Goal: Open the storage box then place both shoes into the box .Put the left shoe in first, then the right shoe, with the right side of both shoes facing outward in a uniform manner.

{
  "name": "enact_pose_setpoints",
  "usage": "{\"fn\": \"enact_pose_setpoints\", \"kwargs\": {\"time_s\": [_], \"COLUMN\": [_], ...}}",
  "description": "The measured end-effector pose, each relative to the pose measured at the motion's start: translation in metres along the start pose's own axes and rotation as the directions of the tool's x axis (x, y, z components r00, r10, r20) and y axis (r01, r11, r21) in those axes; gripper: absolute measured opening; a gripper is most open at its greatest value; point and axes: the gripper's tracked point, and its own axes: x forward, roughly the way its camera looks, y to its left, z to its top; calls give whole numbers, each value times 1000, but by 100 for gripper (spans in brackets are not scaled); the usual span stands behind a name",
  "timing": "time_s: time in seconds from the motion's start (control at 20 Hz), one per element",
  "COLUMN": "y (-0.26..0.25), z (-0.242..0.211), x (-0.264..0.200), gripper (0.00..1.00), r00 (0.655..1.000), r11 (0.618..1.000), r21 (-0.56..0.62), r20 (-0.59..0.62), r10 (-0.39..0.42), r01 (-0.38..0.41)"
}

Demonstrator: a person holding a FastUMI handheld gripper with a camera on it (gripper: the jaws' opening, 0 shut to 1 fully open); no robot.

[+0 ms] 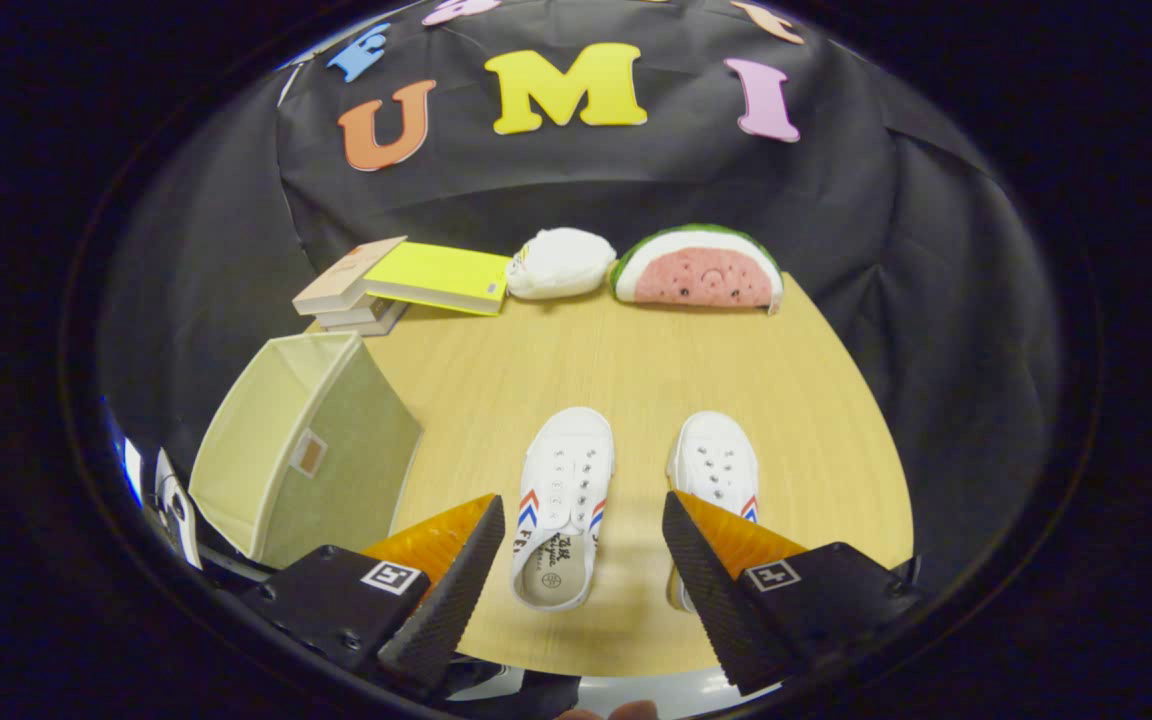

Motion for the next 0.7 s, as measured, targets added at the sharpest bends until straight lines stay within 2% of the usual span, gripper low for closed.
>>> {"fn": "enact_pose_setpoints", "kwargs": {"time_s": [0.2, 0.7], "y": [-10, -20], "z": [-21, -34], "x": [41, 93], "gripper": [100, 100], "r00": [990, 951], "r11": [1000, 999], "r21": [20, 52], "r20": [-139, -308], "r10": [18, 19], "r01": [-16, -3]}}
